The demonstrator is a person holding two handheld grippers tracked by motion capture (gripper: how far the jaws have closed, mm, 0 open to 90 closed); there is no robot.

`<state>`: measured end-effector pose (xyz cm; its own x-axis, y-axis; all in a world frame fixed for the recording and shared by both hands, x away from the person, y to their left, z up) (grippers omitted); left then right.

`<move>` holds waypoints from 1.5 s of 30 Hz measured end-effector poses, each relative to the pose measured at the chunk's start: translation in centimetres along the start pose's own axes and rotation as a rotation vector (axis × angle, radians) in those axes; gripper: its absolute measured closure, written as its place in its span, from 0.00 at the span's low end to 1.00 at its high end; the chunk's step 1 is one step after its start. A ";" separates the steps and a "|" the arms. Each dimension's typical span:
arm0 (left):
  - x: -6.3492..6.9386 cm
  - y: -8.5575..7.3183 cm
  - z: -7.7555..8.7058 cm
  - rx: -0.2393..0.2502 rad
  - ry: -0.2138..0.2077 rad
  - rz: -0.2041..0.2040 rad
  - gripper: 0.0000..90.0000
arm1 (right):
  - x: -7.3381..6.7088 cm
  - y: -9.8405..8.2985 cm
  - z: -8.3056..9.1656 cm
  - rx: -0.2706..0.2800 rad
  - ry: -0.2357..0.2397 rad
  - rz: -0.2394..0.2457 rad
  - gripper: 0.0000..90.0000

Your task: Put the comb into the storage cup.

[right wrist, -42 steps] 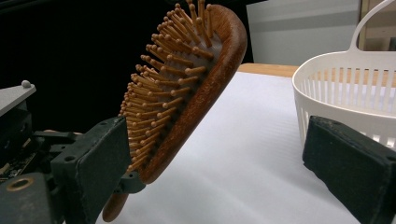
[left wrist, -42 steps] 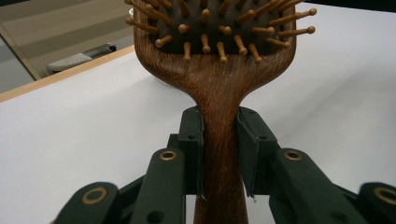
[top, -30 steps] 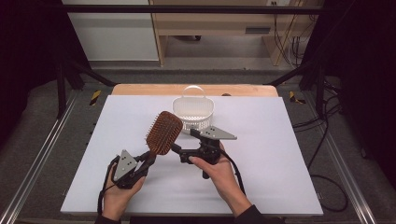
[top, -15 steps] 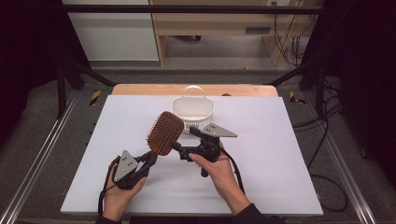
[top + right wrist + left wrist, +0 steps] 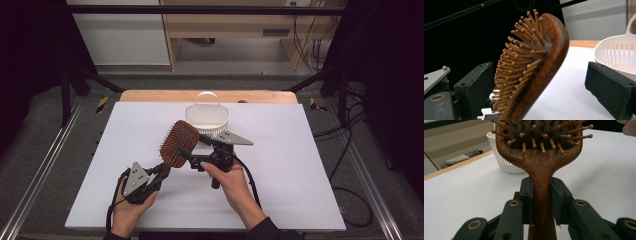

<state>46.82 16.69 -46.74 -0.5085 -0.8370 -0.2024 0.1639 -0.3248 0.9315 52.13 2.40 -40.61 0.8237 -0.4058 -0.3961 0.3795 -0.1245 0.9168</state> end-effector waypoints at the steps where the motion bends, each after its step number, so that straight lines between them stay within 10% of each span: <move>1: 0.1 0.0 0.0 0.002 -0.002 -0.001 0.81 | 0.0 0.0 -0.1 0.002 0.003 -0.002 0.11; 45: 1.1 0.4 0.0 0.025 -0.027 -0.020 0.81 | -0.7 1.9 -0.3 0.090 0.077 -0.087 0.43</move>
<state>46.29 15.66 -46.62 -0.5338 -0.8183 -0.2130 0.1323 -0.3296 0.9348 52.40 2.78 -38.61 0.8204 -0.3201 -0.4739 0.4145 -0.2381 0.8783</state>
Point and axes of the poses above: each handheld gripper's, and its own axes: z roughly backward along the jaws, y roughly out of its top, x roughly to its right, the point moved 8 cm from there along -z, roughly forward along the jaws, and after that the axes turned 11 degrees about y, right-handed, at the moved point
